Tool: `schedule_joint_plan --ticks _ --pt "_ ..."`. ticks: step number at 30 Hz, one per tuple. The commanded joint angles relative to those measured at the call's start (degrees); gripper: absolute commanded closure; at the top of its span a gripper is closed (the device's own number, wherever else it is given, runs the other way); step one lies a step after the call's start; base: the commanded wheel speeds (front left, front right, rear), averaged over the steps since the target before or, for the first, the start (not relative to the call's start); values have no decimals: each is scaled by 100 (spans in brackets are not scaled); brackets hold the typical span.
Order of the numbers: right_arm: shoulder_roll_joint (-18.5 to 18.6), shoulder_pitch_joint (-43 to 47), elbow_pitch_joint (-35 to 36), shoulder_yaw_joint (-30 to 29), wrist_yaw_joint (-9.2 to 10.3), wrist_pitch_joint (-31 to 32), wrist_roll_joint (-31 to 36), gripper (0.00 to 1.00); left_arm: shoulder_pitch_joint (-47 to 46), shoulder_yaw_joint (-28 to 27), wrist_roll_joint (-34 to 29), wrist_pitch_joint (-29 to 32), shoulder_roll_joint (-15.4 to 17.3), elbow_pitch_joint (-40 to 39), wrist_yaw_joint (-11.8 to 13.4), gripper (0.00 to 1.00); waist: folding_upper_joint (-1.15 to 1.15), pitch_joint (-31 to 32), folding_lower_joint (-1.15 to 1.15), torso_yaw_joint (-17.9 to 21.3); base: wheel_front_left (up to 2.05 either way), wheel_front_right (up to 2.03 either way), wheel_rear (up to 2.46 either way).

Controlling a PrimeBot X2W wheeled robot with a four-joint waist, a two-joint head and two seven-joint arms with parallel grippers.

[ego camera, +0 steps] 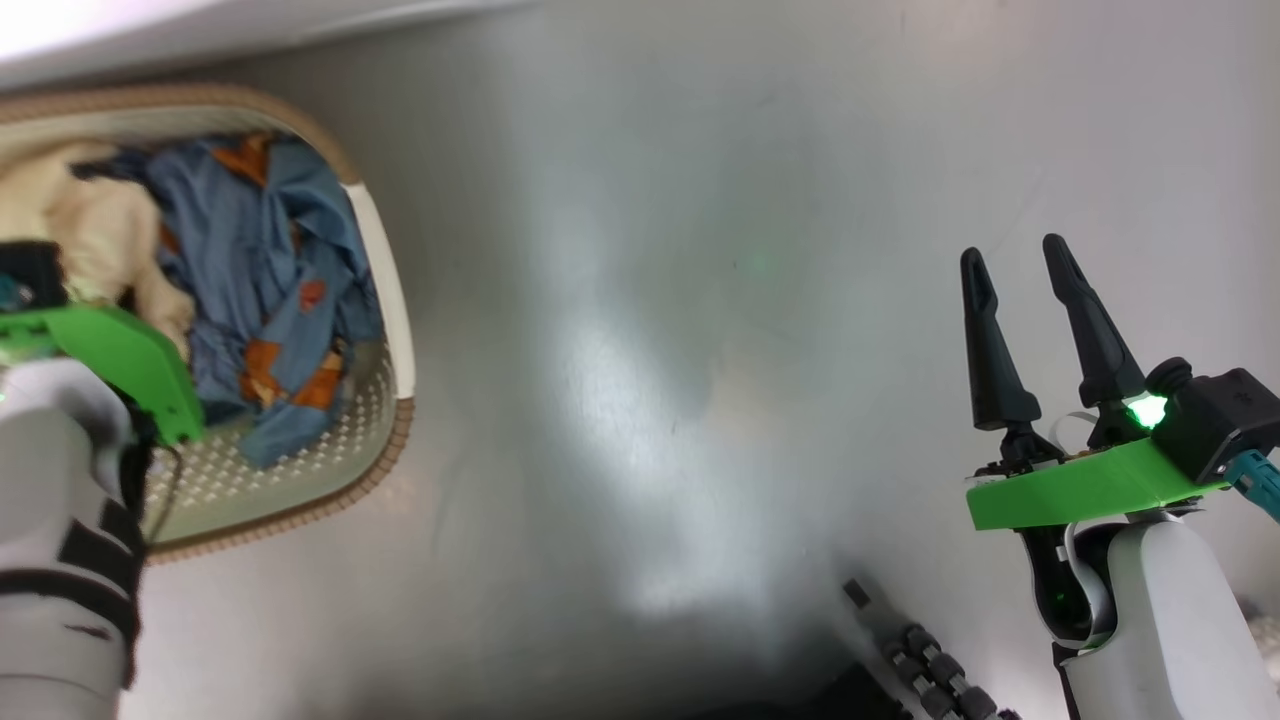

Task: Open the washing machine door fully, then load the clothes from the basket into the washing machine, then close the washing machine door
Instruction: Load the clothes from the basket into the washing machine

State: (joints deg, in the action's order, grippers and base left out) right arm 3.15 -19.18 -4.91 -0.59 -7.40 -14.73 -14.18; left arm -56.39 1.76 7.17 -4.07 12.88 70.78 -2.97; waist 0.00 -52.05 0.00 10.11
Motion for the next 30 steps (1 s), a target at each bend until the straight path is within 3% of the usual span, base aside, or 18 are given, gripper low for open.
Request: schedule_joint_plan --ticks 1,15,30 --pt "10 104 74 81 -9 -27 38 0 352 -115 92 -236 156 -57 -42 100 0 392 0 -146 0 0 0" --pt "214 321 -72 55 -9 -27 116 0 1126 -217 449 -1056 -265 -380 -228 100 0 1554 0 -550 0 0 0" --pt "323 631 -408 132 -9 -27 177 0 2675 -402 525 -1092 -569 -2333 -149 100 0 2835 0 -829 0 0 0"
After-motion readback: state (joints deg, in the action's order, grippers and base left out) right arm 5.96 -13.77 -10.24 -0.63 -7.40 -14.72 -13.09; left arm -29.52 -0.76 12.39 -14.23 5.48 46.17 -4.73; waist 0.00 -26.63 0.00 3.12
